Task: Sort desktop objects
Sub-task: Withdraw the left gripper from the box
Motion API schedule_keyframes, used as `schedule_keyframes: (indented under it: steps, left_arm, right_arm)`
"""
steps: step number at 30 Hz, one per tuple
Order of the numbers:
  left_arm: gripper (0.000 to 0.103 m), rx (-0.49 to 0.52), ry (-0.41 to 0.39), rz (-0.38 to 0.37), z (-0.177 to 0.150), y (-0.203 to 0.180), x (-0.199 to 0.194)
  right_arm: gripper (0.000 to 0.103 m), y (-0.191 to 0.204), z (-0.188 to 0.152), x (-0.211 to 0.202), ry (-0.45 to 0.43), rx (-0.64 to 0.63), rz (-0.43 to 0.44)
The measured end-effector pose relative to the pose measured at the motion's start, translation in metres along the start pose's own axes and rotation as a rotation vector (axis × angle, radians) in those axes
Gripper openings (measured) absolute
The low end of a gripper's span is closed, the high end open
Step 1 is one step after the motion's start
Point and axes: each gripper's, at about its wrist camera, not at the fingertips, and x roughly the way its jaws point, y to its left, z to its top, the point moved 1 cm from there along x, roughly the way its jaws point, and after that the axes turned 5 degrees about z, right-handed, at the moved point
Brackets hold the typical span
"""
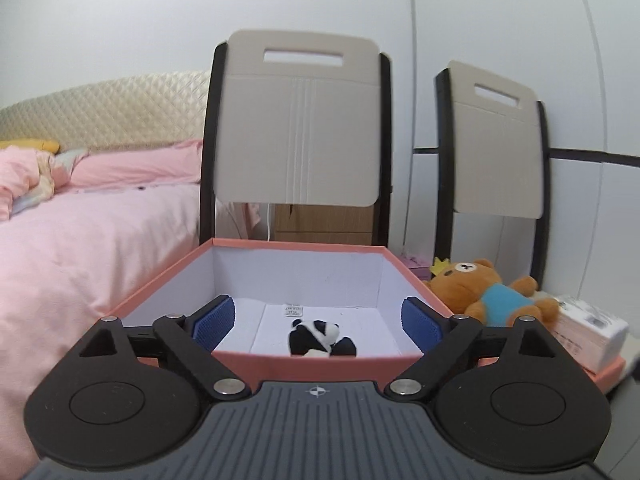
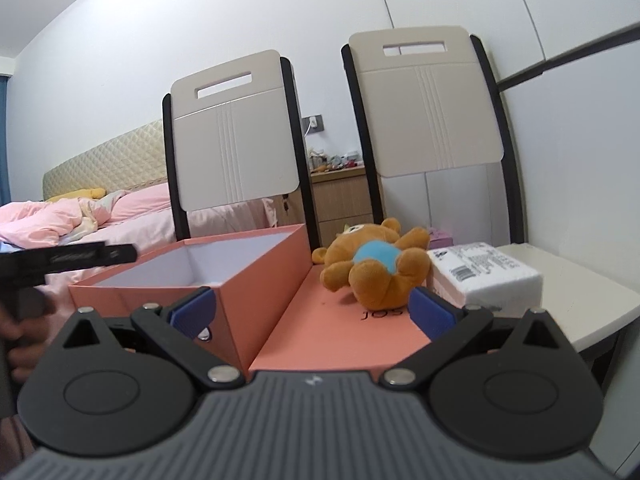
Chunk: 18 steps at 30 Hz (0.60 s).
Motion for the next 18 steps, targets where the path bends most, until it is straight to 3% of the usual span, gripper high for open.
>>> schedule_keyframes:
  steps: [4,11,18]
  left_arm:
    - [0.095,0.018,-0.052,0.012,0.002,0.007,-0.019]
    - [0.098,-0.009,-0.087,-0.077,-0.003,0.011,-0.034]
    - [0.099,-0.057,-0.062,-0.027,0.000,0.021,-0.031]
  right_arm:
    - [0.103,0.008,0.001,0.000,0.000,0.018,-0.010]
    - [0.103,0.036,0.009,0.003,-0.006,-0.013,-0.049]
    - [0.103,0.050,0.030,0.006,-0.043,-0.058,-0.060]
